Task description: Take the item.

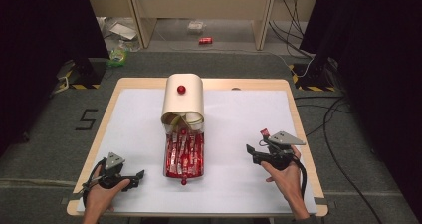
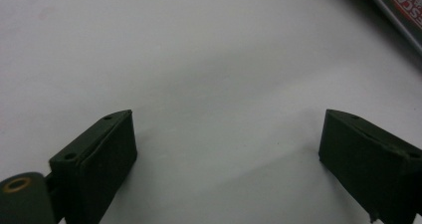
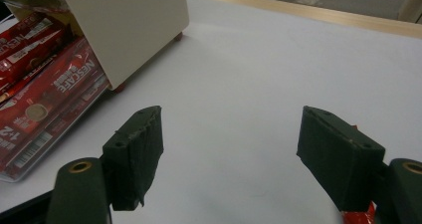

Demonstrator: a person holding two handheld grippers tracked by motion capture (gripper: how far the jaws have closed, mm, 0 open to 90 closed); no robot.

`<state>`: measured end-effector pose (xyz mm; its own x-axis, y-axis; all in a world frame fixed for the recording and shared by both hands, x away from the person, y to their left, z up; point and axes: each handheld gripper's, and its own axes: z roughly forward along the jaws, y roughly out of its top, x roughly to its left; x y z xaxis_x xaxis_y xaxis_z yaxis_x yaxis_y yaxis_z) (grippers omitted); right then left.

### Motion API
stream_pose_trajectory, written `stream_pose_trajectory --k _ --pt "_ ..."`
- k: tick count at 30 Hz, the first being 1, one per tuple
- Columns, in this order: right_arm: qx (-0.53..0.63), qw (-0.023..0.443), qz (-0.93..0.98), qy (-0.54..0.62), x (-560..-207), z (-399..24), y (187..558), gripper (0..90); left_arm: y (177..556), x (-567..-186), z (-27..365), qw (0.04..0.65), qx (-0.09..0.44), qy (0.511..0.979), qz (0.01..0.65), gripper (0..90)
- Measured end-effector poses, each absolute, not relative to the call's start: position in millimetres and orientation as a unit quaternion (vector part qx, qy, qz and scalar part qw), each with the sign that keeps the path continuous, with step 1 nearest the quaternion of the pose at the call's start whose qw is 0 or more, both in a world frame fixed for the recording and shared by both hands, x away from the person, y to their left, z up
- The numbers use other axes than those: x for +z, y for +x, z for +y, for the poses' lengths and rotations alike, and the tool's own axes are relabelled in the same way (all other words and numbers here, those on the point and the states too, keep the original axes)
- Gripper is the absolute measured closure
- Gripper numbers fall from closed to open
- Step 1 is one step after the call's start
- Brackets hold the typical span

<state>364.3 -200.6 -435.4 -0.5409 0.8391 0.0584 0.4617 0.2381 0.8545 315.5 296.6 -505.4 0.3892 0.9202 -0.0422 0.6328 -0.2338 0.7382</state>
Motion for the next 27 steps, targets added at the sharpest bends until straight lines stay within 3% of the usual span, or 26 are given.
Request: stream_pose_trajectory --k 27 --pt "0.452 0.199 0.772 0.4 -438 -175 356 26.6 316 -505 297 0.348 0.207 0.757 0.513 7.3"
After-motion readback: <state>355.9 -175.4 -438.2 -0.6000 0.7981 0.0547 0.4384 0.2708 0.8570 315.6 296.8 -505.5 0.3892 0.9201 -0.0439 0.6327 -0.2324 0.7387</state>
